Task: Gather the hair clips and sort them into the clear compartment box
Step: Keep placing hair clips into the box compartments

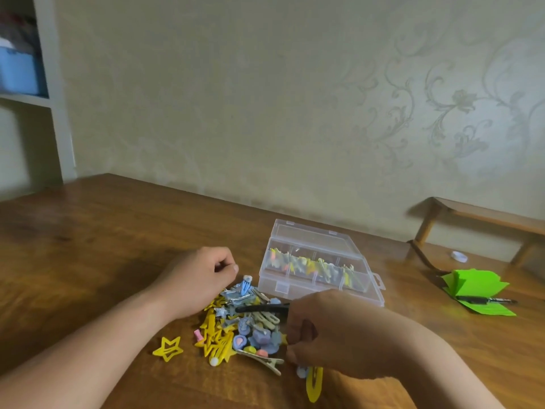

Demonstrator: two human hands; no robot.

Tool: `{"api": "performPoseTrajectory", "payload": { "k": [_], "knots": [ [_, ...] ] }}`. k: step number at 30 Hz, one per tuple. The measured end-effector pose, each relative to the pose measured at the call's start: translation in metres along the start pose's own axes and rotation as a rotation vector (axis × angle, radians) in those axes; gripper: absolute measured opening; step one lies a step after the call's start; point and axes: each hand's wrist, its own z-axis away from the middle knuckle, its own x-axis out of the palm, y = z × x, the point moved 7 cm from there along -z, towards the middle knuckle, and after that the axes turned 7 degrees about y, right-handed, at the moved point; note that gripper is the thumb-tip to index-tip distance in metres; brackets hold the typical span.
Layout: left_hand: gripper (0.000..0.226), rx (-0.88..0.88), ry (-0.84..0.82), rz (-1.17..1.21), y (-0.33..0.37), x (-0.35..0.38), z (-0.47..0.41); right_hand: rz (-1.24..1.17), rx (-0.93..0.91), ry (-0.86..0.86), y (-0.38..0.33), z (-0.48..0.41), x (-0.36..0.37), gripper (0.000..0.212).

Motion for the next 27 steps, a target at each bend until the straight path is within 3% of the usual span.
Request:
{"api": "performPoseTrajectory", "payload": {
  "k": [3,6,9,12,14,23,27],
  "knots": [
    [0.024,0.003,-0.002,0.008,0.0,-0.001,0.0,0.03,0.017,0.065,-0.001,-0.001,-0.002,0.017],
    [0.025,0.005,0.007,0.003,0.001,-0.003,0.001,-0.089,0.047,0.171,0.007,0.0,-0.013,0.011],
    [0.027,0.006,0.008,0.003,0.0,-0.002,0.0,-0.213,0.055,0.389,0.024,-0.001,-0.037,0.009],
    [0.028,0.015,0.01,0.023,0.001,-0.002,0.0,-0.185,0.094,0.625,0.05,-0.021,-0.064,0.006],
    [0.03,0.014,0.009,0.038,0.002,-0.002,0.0,-0.145,0.156,0.696,0.069,-0.045,-0.075,0.007],
    [0.032,0.02,0.011,0.058,0.001,-0.004,0.002,0.088,0.283,0.51,0.094,-0.12,-0.058,0.003],
    [0.031,0.027,0.012,0.058,0.001,-0.004,0.002,0.059,0.287,0.507,0.095,-0.118,-0.057,0.007]
  ]
}}
